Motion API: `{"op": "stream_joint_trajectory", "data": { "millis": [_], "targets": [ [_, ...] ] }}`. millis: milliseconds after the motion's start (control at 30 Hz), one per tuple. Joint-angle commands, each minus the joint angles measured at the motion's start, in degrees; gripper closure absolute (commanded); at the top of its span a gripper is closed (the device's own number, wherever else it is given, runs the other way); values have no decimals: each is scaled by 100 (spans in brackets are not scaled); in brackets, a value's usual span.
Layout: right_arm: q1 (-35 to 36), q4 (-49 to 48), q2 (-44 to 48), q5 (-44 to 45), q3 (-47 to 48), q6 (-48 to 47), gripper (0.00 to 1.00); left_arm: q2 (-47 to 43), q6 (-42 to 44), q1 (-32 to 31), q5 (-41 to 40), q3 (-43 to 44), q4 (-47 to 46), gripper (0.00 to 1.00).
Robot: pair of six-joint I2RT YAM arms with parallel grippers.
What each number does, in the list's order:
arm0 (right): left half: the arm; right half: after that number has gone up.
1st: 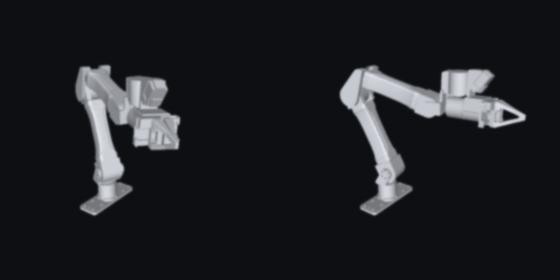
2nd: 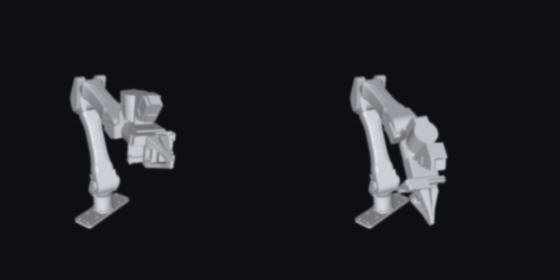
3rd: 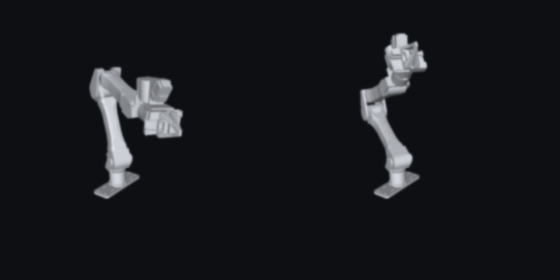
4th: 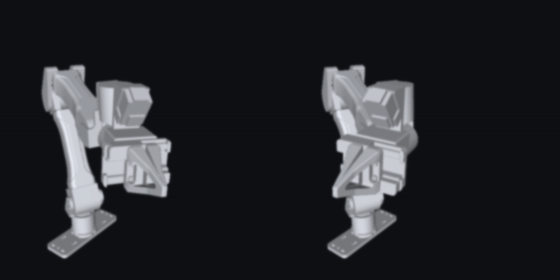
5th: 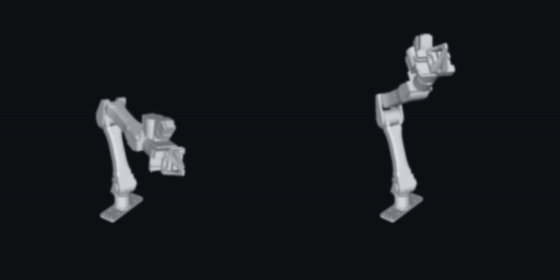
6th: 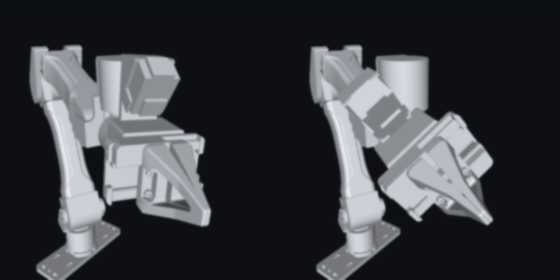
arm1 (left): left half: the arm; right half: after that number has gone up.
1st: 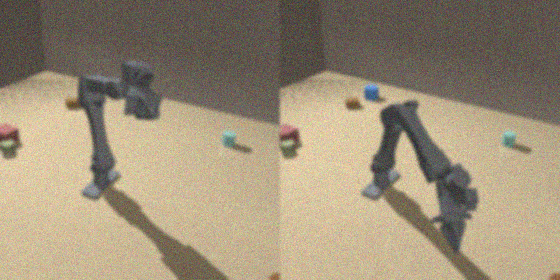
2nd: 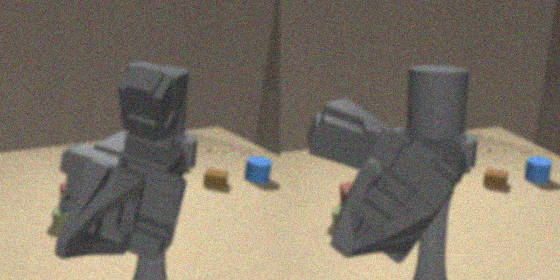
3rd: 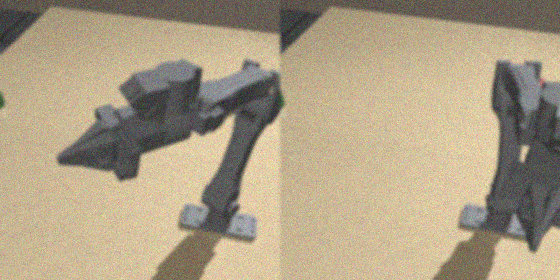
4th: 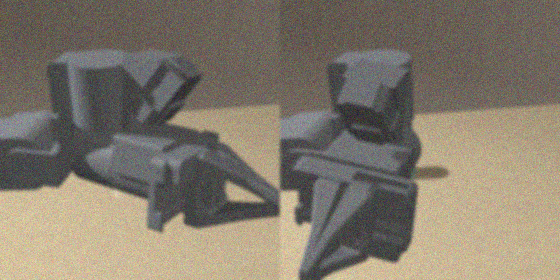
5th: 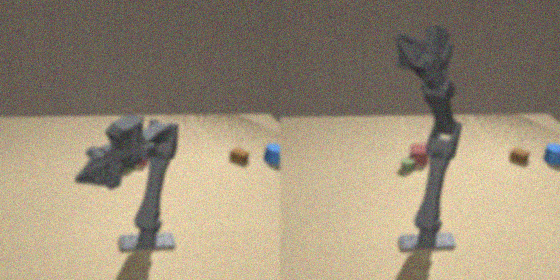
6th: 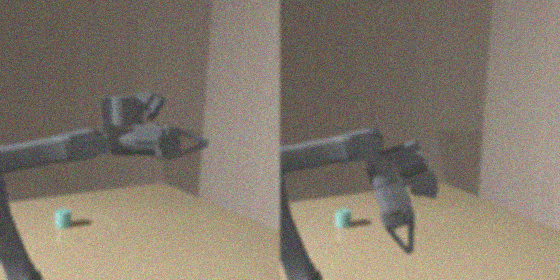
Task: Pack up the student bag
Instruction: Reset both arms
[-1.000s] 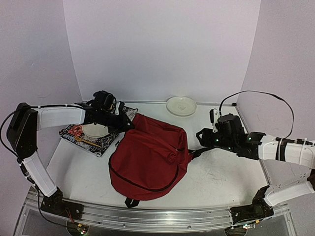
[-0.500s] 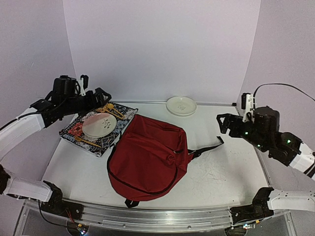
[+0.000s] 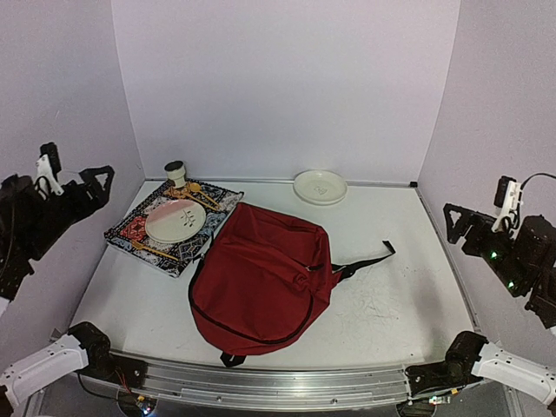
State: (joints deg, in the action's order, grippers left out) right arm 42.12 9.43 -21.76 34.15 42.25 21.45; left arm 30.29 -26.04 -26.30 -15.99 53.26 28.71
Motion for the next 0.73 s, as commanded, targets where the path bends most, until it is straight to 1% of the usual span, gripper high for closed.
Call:
{"op": "stream_joint_trajectory", "data": {
  "millis": [0, 100, 267, 433, 700],
  "targets": [
    [43, 374, 514, 459, -251, -132, 2, -825, 322, 20, -798, -399, 212, 0],
    [42, 384, 777, 496, -548, -134, 2, -1309, 316, 20, -908, -675, 204, 0],
    [42, 393, 1078, 631, -817, -97, 2, -1685, 132, 20, -903, -1005, 201, 0],
    [42, 393, 1165, 709, -831, -90, 2, -1682, 81, 18, -898, -1134, 194, 0],
    [42, 393, 1179, 714, -858, -71, 2, -1429, 158, 20, -853, -1124, 195, 1]
  ]
}}
